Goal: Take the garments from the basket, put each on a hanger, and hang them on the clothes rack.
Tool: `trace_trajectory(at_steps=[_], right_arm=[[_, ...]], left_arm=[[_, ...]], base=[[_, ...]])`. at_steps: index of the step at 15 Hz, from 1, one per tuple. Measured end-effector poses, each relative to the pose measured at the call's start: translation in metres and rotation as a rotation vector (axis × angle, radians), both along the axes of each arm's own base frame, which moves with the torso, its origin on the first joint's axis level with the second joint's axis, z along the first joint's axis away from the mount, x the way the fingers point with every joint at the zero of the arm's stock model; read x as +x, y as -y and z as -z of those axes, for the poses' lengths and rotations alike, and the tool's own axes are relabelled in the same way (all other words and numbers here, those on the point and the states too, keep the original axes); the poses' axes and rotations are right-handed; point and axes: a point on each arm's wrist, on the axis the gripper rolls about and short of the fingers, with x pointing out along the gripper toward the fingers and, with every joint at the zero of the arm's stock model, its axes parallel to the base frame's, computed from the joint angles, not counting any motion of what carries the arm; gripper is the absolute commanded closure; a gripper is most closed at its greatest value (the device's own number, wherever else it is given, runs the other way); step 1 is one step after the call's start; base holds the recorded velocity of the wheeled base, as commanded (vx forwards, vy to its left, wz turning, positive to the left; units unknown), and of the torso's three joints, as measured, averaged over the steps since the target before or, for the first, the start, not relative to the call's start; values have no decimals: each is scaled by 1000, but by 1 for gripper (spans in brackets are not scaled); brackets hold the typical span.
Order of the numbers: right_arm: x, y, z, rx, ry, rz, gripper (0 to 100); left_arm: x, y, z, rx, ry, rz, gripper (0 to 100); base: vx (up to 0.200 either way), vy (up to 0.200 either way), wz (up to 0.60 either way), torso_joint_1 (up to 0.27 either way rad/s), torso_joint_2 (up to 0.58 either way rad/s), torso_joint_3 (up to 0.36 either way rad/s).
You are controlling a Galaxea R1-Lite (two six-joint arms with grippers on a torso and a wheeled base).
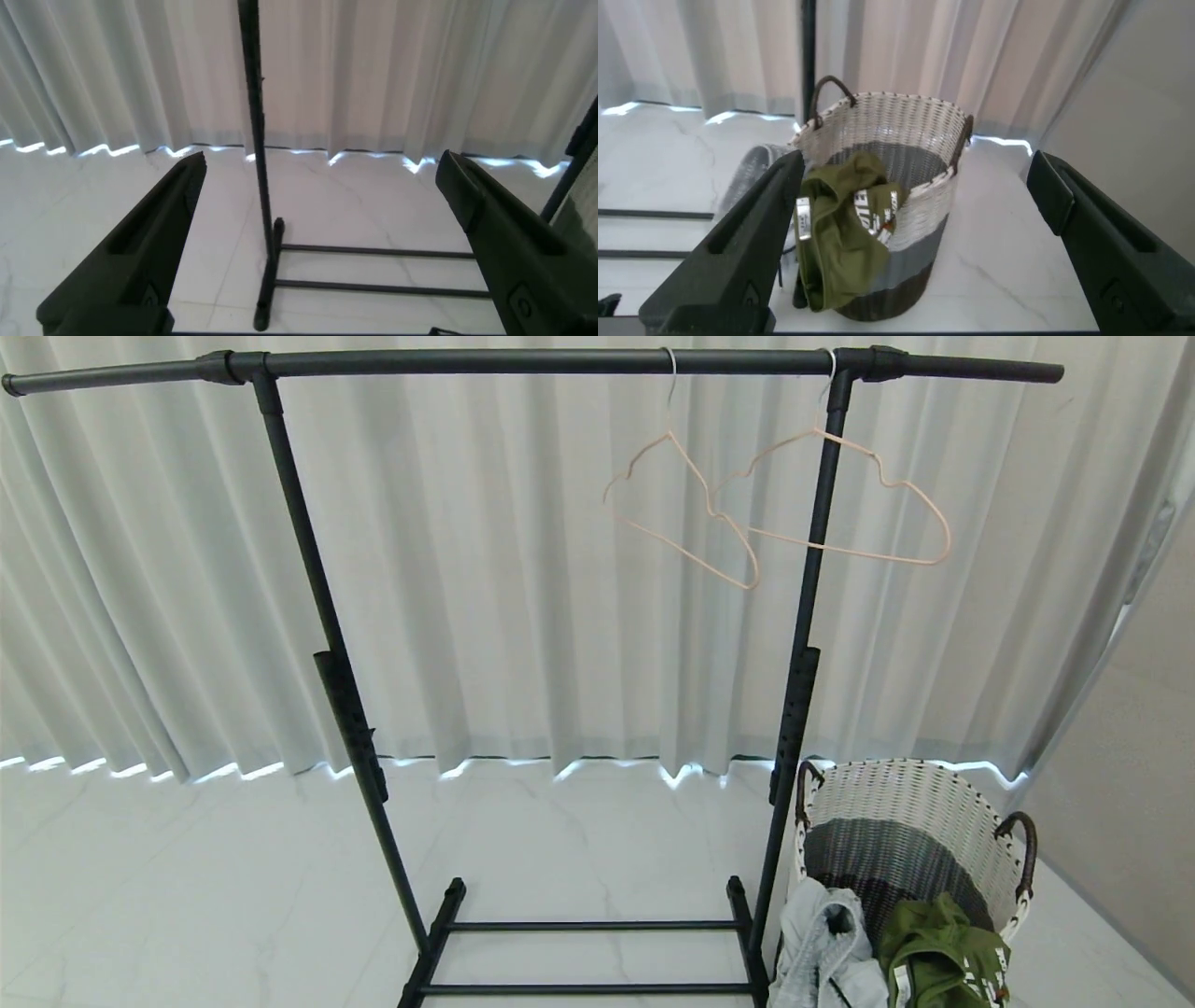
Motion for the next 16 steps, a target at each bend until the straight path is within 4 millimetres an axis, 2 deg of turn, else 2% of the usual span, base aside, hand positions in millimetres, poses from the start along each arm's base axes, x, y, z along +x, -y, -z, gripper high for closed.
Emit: trace_trajectory(at_steps=[2, 10, 16], right_arm=[[0, 0, 0, 0, 1, 0, 0], [0, 0, 0, 6, 0, 0, 0], [0, 0, 0, 8, -1, 0, 0]], left_arm=[[0, 0, 0, -29, -2, 0, 0], [0, 0, 0, -51, 0, -3, 0], [0, 0, 0, -75, 1, -14, 0]], base=[[0, 0, 0, 0, 0, 0], [200, 0, 0, 1, 4, 3], [0, 0, 0, 0, 0, 0]])
